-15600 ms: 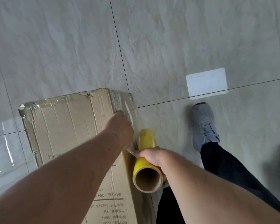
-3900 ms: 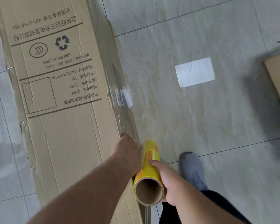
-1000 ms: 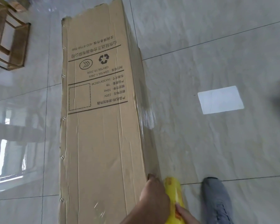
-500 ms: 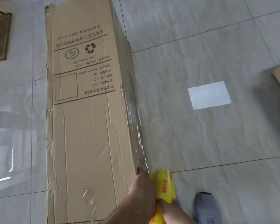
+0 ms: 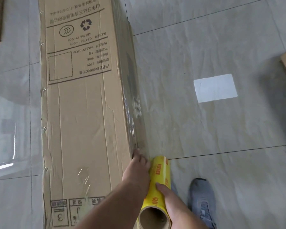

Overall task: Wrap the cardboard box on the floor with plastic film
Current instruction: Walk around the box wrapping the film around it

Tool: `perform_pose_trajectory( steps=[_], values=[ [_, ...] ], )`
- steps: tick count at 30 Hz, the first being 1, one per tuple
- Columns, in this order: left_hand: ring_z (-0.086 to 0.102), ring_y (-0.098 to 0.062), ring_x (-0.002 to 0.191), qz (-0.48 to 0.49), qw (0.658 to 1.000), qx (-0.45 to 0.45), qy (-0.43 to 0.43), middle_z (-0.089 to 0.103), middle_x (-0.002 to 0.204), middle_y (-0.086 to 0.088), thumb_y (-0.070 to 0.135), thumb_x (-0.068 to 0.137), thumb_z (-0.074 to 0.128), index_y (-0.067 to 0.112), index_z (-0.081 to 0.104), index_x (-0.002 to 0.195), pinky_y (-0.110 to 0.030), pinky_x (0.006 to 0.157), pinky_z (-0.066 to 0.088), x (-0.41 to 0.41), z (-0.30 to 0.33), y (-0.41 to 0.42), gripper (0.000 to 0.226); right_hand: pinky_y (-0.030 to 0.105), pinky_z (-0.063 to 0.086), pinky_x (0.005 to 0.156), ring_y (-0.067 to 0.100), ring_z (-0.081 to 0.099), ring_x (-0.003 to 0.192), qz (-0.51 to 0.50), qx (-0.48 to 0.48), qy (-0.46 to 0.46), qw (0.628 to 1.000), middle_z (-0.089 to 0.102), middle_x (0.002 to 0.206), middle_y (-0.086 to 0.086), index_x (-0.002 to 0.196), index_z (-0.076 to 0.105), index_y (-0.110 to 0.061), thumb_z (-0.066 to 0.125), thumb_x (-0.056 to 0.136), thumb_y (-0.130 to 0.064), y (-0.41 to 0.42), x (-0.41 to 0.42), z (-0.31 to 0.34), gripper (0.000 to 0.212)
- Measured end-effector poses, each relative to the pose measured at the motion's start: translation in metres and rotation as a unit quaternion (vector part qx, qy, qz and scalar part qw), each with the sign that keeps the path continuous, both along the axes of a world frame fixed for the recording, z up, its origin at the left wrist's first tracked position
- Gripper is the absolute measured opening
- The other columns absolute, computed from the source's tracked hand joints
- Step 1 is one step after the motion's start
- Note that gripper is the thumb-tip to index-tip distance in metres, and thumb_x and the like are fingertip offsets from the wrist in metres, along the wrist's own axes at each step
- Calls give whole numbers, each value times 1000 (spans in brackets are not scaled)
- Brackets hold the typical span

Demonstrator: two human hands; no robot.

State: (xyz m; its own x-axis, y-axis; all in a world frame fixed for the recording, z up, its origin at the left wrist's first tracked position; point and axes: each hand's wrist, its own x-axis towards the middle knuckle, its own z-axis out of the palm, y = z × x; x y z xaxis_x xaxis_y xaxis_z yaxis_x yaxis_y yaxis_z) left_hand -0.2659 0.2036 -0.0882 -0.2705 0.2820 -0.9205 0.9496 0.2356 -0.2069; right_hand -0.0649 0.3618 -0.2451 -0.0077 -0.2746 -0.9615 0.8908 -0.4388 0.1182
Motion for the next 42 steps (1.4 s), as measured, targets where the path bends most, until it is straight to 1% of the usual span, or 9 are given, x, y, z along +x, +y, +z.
perform_pose_trajectory(
  steps=[2,7,12,17,21,24,33,38,42],
  values=[
    [28,-46,149,18,1000,8,2,28,164,-26,54,104,41,8,36,161,-68,121,6,-1,7,1,72,57,61,99,39,79,101,72,-6,15,997,81,114,14,143,60,-19,96,20,-76,-24,-25,26,140],
    [44,-38,142,6,1000,18,-10,51,152,-20,48,107,28,11,48,152,-61,118,19,5,24,6,61,50,45,118,37,59,134,232,92,13,968,57,149,12,163,28,-18,73,61,-71,-38,-69,129,124],
    [33,-41,149,3,1000,25,7,40,160,-21,55,106,29,10,43,156,-62,119,15,14,21,2,69,52,35,124,41,46,147,342,97,18,934,43,164,17,170,13,-18,63,63,-76,-58,-68,138,132],
    [30,-38,153,-12,998,52,-21,34,165,-21,48,108,31,8,37,160,-58,122,18,34,16,-10,66,58,48,115,40,62,130,203,100,1,974,60,149,14,166,32,-28,71,38,-90,-57,-49,110,148],
    [50,-33,139,17,995,90,-43,56,150,-12,43,105,39,19,55,147,-51,113,34,34,11,-10,51,59,64,90,39,79,103,35,72,-77,994,79,121,17,144,59,-23,83,70,-75,-47,-49,155,94],
    [59,-29,126,15,995,80,-60,65,135,-5,40,104,44,25,61,138,-47,107,40,29,16,-6,40,52,62,93,39,79,102,-21,39,-70,997,82,106,21,128,71,-15,77,89,-61,-51,-46,153,61],
    [58,-30,122,-15,996,53,-76,64,133,-8,37,101,44,21,66,134,-47,104,40,42,21,3,42,56,58,104,37,70,112,133,117,-49,983,68,132,11,154,49,-26,80,41,-80,-50,-23,142,129],
    [54,-30,132,-11,995,45,-85,61,141,-9,35,101,47,18,66,134,-45,112,38,43,27,3,42,46,34,126,39,46,148,285,135,5,949,44,164,17,170,19,-13,69,86,-68,-64,-28,152,112],
    [62,-25,121,22,995,37,-95,69,126,-1,32,101,48,21,71,121,-39,106,43,49,30,0,33,57,44,116,40,53,140,246,117,-2,962,50,161,13,168,30,-25,59,62,-85,-69,-27,132,125]
  ],
)
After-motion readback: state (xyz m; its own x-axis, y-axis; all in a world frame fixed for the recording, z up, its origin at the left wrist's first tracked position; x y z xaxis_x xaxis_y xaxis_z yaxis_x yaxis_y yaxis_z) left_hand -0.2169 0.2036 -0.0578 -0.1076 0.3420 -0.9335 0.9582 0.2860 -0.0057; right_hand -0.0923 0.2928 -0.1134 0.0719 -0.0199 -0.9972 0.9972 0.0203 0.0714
